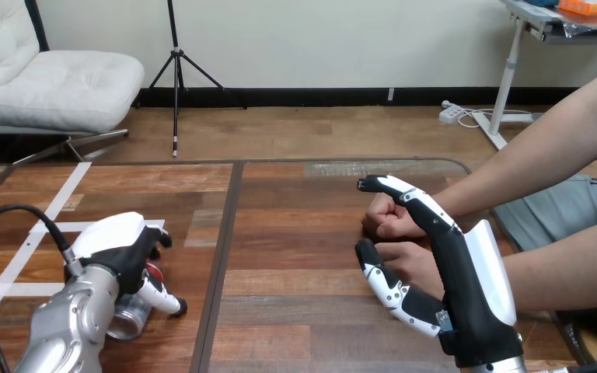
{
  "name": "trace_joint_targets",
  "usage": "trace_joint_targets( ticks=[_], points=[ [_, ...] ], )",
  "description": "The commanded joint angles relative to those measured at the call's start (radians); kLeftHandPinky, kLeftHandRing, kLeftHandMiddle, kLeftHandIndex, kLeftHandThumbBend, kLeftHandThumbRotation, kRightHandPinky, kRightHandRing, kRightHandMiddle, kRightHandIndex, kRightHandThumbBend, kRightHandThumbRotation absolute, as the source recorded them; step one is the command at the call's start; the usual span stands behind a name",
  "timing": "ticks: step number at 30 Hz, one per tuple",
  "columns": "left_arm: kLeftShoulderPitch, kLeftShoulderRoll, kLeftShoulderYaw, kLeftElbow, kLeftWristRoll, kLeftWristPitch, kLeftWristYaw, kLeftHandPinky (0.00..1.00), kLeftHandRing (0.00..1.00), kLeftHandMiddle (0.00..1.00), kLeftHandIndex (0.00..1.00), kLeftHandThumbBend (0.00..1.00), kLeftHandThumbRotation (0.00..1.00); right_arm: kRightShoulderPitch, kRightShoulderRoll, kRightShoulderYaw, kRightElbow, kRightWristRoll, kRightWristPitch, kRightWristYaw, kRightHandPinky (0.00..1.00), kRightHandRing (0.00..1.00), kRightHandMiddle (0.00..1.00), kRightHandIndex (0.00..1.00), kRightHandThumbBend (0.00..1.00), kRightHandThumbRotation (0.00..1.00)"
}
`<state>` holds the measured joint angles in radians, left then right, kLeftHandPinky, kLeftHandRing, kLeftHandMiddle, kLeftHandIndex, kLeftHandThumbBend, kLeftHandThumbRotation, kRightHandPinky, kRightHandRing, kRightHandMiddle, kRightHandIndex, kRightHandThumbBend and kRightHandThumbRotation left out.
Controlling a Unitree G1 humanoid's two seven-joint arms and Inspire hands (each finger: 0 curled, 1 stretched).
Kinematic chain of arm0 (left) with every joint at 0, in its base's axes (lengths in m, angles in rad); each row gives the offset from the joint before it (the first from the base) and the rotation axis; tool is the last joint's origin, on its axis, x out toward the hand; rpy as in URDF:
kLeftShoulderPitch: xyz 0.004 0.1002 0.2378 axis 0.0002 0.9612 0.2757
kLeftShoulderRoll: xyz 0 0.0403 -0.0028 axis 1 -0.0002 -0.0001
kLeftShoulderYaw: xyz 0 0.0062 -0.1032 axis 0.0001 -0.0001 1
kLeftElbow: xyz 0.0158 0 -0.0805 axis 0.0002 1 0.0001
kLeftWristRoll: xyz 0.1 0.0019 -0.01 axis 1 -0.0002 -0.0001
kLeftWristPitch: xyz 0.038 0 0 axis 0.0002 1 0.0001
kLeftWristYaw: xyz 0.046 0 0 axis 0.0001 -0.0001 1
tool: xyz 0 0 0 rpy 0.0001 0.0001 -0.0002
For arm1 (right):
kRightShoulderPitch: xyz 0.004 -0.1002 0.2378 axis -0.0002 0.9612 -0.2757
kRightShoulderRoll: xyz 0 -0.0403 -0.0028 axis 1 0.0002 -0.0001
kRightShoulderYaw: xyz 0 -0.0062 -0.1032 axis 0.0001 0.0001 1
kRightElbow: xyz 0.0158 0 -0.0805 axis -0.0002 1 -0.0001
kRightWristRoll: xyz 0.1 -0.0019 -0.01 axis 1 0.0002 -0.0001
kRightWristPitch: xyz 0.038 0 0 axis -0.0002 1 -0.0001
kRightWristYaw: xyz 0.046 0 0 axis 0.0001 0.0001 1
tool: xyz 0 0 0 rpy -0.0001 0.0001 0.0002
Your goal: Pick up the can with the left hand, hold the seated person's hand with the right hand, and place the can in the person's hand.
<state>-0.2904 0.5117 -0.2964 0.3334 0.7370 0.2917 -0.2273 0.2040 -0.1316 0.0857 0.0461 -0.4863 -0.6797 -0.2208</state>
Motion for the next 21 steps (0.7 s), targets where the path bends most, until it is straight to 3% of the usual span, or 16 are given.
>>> trace_joint_targets(
  ticks=[1, 3, 9, 18, 20, 21],
  points=[
    [-0.025, 0.031, 0.023, -0.021, -0.004, -0.026, 0.041, 0.77, 0.87, 0.9, 0.85, 0.83, 0.13, -0.029, -0.004, 0.008, -0.036, 0.007, -0.002, 0.001, 0.82, 0.85, 0.83, 0.76, 0.35, 0.01],
    [-0.024, 0.033, 0.024, -0.022, -0.007, -0.028, 0.042, 0.83, 0.92, 0.93, 0.88, 0.84, 0.14, -0.029, -0.004, 0.009, -0.036, 0.006, -0.003, 0.002, 0.82, 0.85, 0.84, 0.76, 0.35, 0.01],
    [-0.016, 0.047, 0.038, -0.034, -0.035, -0.049, 0.026, 0.91, 0.96, 0.97, 0.91, 0.85, 0.16, -0.026, -0.001, 0.014, -0.039, 0.017, 0.001, 0.008, 0.83, 0.85, 0.84, 0.77, 0.36, 0.01],
    [-0.009, 0.068, 0.051, -0.052, -0.072, -0.056, 0.005, 0.9, 0.94, 0.96, 0.92, 0.87, 0.19, -0.021, 0.003, 0.019, -0.042, 0.007, 0.013, 0.004, 0.84, 0.86, 0.85, 0.77, 0.35, 0.0],
    [-0.009, 0.071, 0.049, -0.059, -0.07, -0.044, -0.003, 0.87, 0.91, 0.94, 0.92, 0.88, 0.21, -0.019, 0.004, 0.021, -0.042, 0.005, 0.014, 0.002, 0.84, 0.86, 0.85, 0.77, 0.35, 0.0],
    [-0.003, 0.057, 0.039, -0.097, -0.017, 0.038, 0.0, 0.81, 0.89, 0.92, 0.92, 0.88, 0.23, -0.019, 0.006, 0.024, -0.043, 0.01, 0.017, 0.005, 0.84, 0.86, 0.85, 0.77, 0.35, 0.01]
  ],
)
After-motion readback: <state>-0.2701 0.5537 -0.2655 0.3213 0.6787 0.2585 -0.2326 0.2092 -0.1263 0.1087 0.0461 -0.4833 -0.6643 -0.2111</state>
